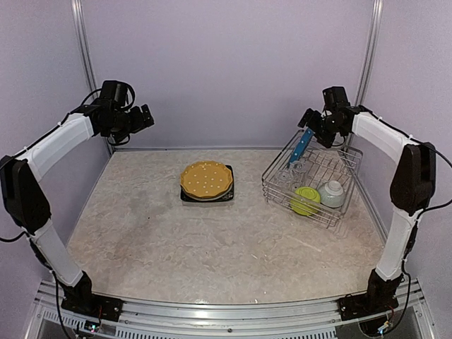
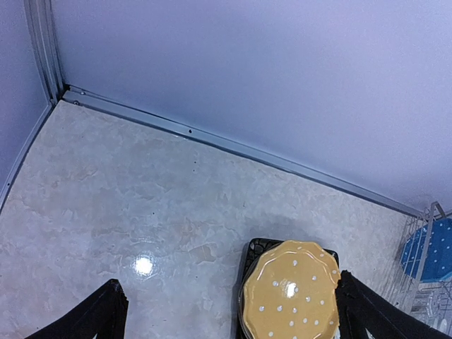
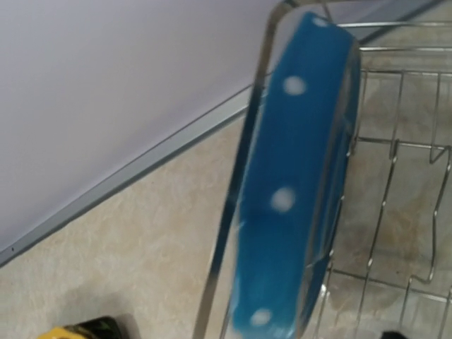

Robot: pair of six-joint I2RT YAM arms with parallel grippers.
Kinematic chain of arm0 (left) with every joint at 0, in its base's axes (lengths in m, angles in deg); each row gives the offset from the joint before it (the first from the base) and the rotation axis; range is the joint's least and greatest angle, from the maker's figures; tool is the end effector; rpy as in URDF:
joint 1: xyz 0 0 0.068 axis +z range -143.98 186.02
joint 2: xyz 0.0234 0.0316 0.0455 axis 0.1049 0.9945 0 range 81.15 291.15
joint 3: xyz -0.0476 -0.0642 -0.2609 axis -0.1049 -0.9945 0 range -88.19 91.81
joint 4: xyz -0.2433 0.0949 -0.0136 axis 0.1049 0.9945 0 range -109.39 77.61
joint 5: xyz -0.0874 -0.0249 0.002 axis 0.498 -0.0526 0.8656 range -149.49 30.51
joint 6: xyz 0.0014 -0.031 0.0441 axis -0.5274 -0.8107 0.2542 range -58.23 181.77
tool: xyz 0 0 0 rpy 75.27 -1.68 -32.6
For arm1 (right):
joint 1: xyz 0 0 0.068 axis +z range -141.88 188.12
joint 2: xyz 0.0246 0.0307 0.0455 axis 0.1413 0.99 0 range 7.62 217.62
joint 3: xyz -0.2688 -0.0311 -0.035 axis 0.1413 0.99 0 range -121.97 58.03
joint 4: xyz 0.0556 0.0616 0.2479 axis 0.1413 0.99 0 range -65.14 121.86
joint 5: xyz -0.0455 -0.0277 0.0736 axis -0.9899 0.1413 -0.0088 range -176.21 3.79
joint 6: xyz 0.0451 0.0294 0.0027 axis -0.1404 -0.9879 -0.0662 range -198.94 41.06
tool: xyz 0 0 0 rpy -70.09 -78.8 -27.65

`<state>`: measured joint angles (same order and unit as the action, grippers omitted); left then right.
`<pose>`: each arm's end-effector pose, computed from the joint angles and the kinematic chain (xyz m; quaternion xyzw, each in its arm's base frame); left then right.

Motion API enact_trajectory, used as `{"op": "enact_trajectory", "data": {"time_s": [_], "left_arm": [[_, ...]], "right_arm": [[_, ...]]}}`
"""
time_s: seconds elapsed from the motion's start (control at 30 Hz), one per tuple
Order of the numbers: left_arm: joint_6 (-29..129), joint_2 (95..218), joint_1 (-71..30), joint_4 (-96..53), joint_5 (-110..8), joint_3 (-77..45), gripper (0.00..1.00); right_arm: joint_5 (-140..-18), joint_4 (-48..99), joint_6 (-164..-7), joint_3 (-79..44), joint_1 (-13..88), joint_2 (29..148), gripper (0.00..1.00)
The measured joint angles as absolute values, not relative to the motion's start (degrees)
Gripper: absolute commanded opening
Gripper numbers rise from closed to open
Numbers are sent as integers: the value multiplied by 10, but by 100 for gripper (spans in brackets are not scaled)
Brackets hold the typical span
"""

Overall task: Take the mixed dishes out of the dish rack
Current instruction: Grab the plate from the dish rack.

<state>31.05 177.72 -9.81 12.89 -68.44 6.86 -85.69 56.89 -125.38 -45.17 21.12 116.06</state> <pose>0.3742 -0.1004 0.3685 -0.1504 0.8673 -0.1224 0.4585 0.4287 0.0994 0.3350 0.2558 0.8587 0.2236 0.3837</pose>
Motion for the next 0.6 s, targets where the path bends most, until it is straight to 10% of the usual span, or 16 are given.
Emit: {"op": "enact_trajectory", "data": {"time_s": [0.6], "left_arm": [[340,1760,-98,115,-701,60,99]], "right_arm": [[-774,523,-1303,-469,177,1247,84]]}}
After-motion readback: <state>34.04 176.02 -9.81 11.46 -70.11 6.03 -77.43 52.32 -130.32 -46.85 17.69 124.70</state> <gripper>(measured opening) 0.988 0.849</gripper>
